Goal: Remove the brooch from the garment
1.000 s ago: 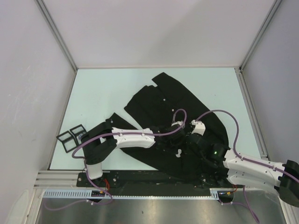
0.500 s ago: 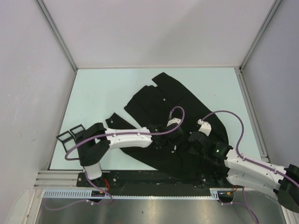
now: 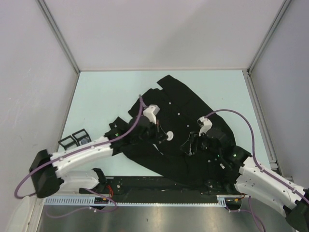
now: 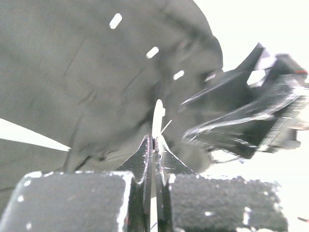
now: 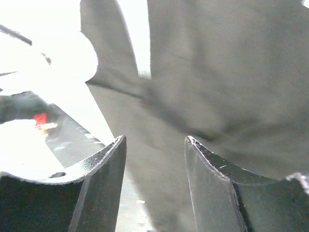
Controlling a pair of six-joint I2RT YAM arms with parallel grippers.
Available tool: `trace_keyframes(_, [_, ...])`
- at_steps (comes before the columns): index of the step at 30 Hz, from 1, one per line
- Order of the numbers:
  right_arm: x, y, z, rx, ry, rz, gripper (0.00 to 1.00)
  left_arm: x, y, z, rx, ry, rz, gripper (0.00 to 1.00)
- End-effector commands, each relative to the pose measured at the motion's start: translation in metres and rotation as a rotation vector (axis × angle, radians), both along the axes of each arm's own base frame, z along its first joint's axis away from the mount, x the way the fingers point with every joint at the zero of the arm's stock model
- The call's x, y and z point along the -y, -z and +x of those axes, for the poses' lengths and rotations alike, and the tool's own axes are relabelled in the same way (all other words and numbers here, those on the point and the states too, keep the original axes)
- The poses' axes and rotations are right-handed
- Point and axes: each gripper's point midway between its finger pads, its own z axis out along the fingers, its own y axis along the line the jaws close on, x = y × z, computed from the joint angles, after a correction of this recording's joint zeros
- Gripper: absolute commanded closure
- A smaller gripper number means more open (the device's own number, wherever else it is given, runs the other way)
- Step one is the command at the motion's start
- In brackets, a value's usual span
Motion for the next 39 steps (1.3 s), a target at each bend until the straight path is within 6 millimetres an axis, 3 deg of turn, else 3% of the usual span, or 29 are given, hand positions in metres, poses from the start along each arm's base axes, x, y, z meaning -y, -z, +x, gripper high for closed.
trace_keyframes(1, [-0.051,-0.080,-0.016,0.150,-0.291,0.293,0.43,-0.007,-0.067,-0.003,0.152,0.018,-0.254,1.00])
trace_keyframes(2, [-0.055,-0.088,-0.016,0.164,-0.314,0.325,0.43,-0.014,-0.078,-0.008,0.174,0.024,-0.305,1.00])
trace_keyframes(3, [-0.062,-0.108,-0.015,0.210,-0.333,0.394,0.43,-0.016,-0.090,-0.009,0.199,0.025,-0.353,1.00])
trace_keyframes(6, [-0.069,-0.135,-0.016,0.275,-0.368,0.472,0.38,-0.026,-0.107,-0.019,0.234,0.032,-0.448,1.00])
trace_keyframes(12, [-0.076,-0.178,-0.023,0.369,-0.428,0.585,0.34,-0.034,-0.122,-0.033,0.247,0.053,-0.553,1.00])
trace_keyframes(19, [-0.089,-0.178,-0.027,0.384,-0.435,0.575,0.34,-0.034,-0.123,-0.039,0.242,0.073,-0.582,1.00])
trace_keyframes(26, [-0.094,-0.181,-0.020,0.381,-0.391,0.591,0.48,-0.033,-0.120,-0.043,0.227,0.089,-0.603,1.00])
trace_keyframes(39, [-0.093,-0.178,-0.017,0.373,-0.358,0.579,0.64,-0.030,-0.118,-0.048,0.232,0.124,-0.613,1.00])
